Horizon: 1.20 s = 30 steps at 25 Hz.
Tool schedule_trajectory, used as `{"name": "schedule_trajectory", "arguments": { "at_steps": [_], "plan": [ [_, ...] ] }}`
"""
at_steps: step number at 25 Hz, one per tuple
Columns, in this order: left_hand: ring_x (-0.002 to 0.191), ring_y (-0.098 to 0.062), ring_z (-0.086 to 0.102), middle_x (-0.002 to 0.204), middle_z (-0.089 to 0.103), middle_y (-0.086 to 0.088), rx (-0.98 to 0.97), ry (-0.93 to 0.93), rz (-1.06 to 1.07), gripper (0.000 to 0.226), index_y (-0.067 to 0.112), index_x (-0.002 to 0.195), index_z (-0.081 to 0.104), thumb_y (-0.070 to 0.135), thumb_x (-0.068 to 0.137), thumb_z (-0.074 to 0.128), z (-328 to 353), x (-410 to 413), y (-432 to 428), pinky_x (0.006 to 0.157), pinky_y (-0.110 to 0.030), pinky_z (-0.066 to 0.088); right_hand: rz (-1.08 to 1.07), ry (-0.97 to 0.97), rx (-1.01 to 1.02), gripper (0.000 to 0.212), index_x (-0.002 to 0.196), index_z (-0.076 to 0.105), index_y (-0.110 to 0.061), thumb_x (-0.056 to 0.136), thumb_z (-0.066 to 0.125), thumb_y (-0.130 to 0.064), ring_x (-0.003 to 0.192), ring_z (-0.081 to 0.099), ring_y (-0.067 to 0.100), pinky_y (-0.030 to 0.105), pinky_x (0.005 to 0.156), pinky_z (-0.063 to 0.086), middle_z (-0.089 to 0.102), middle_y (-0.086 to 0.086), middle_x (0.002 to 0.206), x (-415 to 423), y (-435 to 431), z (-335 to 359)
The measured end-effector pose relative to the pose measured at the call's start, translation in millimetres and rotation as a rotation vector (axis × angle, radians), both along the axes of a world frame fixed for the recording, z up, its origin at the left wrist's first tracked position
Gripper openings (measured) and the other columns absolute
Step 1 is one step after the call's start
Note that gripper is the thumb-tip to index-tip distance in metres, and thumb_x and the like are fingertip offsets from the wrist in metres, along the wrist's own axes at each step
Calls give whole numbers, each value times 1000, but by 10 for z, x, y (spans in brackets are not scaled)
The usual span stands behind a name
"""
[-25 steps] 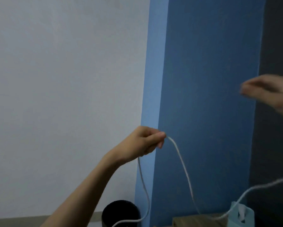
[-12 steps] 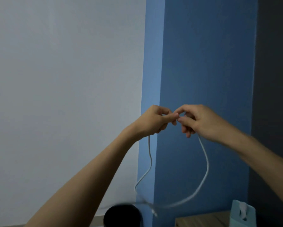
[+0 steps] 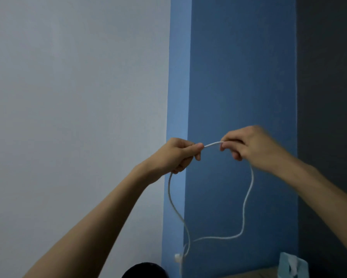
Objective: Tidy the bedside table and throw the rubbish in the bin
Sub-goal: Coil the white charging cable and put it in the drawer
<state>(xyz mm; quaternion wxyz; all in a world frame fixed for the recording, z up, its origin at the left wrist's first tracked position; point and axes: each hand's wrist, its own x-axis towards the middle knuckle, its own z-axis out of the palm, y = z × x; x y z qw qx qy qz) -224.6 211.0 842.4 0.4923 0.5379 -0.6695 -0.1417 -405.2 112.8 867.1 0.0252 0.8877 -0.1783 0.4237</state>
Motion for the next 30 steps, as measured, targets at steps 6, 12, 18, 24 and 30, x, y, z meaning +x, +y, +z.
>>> {"name": "schedule_trajectory", "arguments": {
  "at_steps": [6, 12, 18, 24, 30],
  "plan": [
    [38, -6, 19, 50, 24, 2, 14, -10, -20, 33, 15, 66, 52, 26, 97, 47, -35, -110, -11, 36, -14, 15, 127, 116, 89, 11, 86, 68, -16, 88, 59, -22, 56, 62, 10, 20, 59, 48, 67, 0, 68, 14, 64, -163],
    [39, -5, 16, 50, 22, 5, 55, 51, -16, 36, 15, 65, 49, 26, 98, 44, -37, 38, 99, 38, -12, 11, 41, -43, 230, 16, 85, 68, -6, 91, 54, -11, 36, 51, 5, 13, 43, 43, 63, 5, 59, -280, -183, -15],
    [41, -6, 20, 45, 25, 9, 113, 45, -192, 37, 16, 67, 49, 26, 100, 38, -52, -204, -32, 38, -14, 20, 322, -69, 304, 17, 77, 70, -13, 89, 58, -11, 36, 38, 6, 15, 39, 33, 52, -2, 52, -72, -61, -128],
    [78, -18, 67, 46, 39, 7, 298, 125, -937, 13, 14, 80, 59, 16, 91, 52, -82, -297, 101, 88, -32, 50, 465, -305, 352, 26, 67, 67, -16, 73, 63, -41, 34, 32, 5, 13, 35, 28, 46, -4, 40, -135, -77, -143],
    [71, -17, 70, 88, 73, -7, 143, 150, -998, 23, 15, 89, 61, -4, 85, 50, -156, -422, 125, 65, -22, 51, 473, -177, 622, 52, 82, 66, 2, 76, 62, -49, 48, 37, 20, 17, 38, 26, 46, 12, 53, -53, -102, -482]
  ]
}}
